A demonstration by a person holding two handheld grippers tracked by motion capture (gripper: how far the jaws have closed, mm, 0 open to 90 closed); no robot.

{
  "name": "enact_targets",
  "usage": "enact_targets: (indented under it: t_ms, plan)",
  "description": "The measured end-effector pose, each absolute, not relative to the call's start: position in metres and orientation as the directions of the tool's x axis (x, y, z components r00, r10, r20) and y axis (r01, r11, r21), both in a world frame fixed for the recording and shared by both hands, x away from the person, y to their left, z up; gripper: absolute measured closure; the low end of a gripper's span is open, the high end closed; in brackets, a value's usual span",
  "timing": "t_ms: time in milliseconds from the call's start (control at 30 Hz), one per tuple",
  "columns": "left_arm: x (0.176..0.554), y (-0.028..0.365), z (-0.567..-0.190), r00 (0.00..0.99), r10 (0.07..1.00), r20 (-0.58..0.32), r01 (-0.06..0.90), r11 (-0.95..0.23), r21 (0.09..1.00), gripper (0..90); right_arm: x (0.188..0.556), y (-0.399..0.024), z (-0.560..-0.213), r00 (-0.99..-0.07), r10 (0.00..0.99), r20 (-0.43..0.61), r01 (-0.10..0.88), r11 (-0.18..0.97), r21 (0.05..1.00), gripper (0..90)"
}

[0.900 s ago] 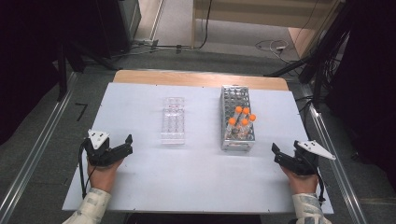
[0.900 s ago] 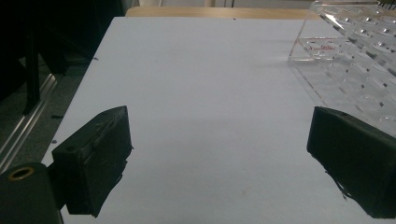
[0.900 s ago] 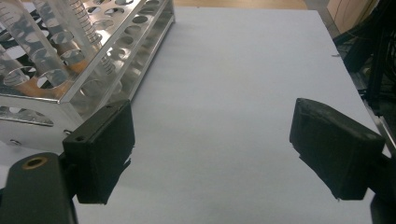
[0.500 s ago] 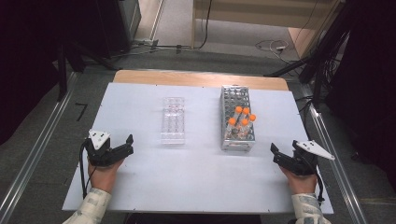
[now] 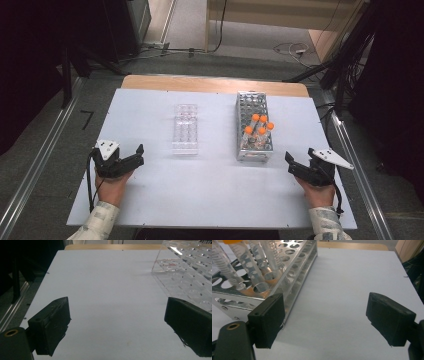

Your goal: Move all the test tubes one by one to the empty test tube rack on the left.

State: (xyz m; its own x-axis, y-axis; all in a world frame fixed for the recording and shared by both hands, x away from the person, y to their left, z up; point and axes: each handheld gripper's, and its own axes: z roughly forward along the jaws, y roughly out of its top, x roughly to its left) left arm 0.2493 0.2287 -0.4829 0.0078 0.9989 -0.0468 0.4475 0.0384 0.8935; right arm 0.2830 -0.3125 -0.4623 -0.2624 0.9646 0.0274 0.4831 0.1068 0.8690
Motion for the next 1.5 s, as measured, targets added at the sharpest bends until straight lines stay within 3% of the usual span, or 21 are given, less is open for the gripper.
enact_targets:
  t_ms: [867,1500]
  plan:
    - [0.252,0.225,-0.485,0.019,0.999,-0.036,0.455,0.024,0.890,6.8,0.288,-0.279,-0.453,-0.351,0.936,0.005,0.430,0.156,0.889,23.7]
    - [0.254,0.225,-0.487,0.018,0.999,-0.038,0.461,0.025,0.887,6.8,0.303,-0.244,-0.451,-0.459,0.888,0.003,0.395,0.201,0.897,45.3]
